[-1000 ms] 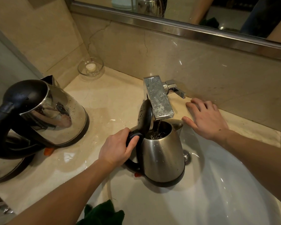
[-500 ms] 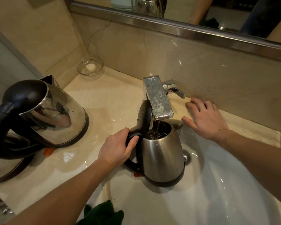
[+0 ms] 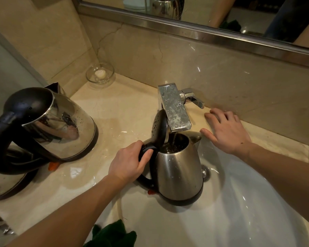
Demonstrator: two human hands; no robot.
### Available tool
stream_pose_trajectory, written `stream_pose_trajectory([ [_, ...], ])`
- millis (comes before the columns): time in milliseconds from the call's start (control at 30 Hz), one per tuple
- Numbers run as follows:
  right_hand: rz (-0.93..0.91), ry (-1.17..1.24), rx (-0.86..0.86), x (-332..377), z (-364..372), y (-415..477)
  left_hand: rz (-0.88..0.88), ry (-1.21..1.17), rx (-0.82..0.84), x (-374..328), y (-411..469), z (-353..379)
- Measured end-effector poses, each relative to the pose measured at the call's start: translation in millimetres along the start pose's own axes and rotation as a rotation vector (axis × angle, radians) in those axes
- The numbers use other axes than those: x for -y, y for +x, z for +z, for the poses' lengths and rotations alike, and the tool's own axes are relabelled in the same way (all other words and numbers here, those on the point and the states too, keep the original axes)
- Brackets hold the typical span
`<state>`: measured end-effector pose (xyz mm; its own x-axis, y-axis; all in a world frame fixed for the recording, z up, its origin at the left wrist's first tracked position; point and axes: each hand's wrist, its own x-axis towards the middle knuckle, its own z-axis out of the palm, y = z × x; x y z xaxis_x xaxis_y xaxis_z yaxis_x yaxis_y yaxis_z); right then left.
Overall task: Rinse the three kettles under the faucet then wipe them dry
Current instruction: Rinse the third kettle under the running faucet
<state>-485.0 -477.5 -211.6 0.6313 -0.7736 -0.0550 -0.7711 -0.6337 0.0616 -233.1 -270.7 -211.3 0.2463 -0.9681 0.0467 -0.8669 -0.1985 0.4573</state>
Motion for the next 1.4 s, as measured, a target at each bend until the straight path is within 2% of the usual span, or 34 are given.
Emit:
stream_pose_trajectory([
  [1400,0.002,0.005,-0.014,0.1,0.7,0.2,-0.014,0.001,0.001,-1.6,0.1,-0.9],
])
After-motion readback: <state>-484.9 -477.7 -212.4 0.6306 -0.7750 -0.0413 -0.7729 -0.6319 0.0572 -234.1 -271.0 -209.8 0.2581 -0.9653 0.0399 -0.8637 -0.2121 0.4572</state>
